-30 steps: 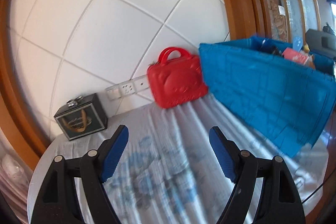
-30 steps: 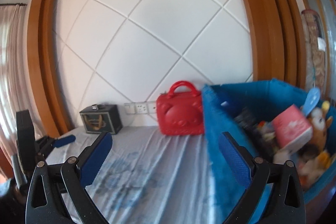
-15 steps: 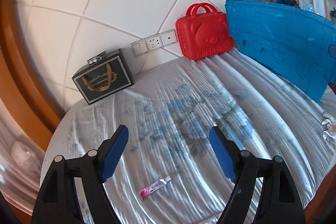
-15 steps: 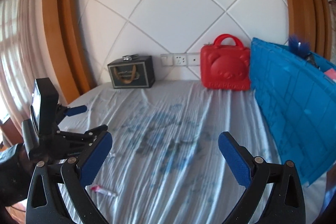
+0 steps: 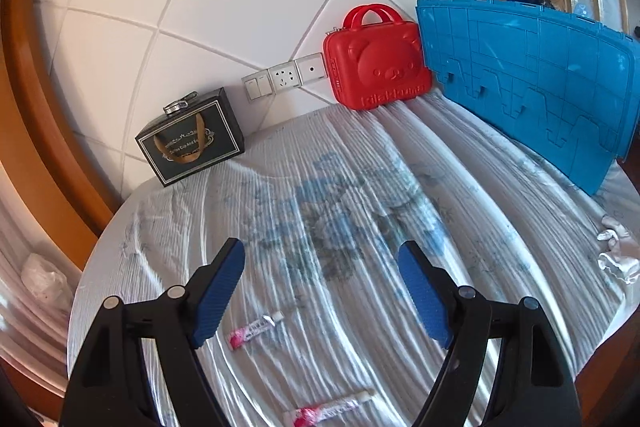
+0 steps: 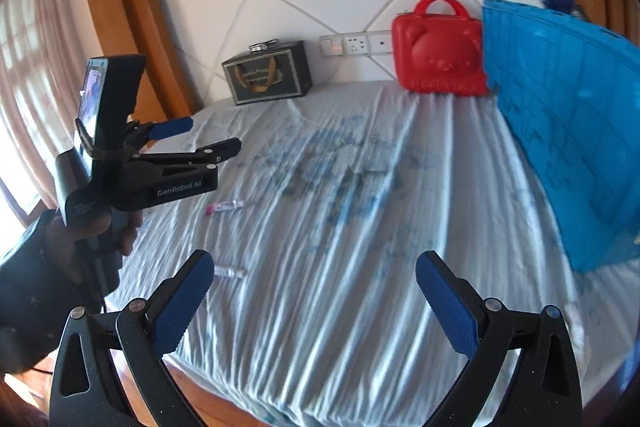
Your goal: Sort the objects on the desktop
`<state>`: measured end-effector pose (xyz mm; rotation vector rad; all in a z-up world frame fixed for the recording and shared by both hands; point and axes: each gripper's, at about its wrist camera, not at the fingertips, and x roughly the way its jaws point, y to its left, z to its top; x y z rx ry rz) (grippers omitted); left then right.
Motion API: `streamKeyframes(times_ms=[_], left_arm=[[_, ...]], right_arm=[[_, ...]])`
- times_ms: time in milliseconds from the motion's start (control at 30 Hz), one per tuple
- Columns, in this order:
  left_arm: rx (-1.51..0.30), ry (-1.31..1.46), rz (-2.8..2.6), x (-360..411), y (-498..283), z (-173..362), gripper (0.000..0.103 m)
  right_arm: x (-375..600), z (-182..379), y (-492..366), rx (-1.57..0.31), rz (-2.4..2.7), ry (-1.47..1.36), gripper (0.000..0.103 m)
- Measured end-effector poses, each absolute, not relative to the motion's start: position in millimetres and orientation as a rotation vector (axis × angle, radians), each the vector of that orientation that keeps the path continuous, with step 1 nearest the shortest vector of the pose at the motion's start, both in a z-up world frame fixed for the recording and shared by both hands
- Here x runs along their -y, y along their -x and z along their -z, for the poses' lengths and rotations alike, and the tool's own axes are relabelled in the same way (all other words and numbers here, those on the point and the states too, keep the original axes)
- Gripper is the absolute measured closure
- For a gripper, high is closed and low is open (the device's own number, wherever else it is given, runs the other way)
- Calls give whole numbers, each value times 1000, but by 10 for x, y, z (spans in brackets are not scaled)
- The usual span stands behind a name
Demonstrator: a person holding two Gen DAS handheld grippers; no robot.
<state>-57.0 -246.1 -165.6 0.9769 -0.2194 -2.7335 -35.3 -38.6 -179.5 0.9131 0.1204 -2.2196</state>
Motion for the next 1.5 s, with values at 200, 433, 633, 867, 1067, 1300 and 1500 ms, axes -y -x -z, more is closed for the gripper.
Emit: streamKeyframes(times_ms=[200, 433, 633, 867, 1067, 1300, 1500], left_arm=[[118, -914, 2842, 1981, 487, 1314, 24], [56, -681, 2951, 1243, 303, 580, 24], [-17, -599, 3069, 819, 130, 154, 23], [76, -583, 3121, 578, 108, -48, 23], [123, -567, 3145, 484, -29, -75, 23], [114, -565, 3168, 275, -34, -172, 23], [86, -544, 3184, 131, 10, -206, 23]], right_arm=[[-128, 1486, 230, -63, 2376, -847, 1], [-692, 921, 53, -19, 2534, -680, 0], [-1076, 622, -134, -1, 2693, -619, 0], [-1289, 400, -471, 57, 2823, -531, 0], [-1259, 381, -638, 78, 2873, -480, 0], [-1406, 290, -528, 80, 2916, -533, 0], [-1664, 142, -435, 120, 2943, -477, 0]])
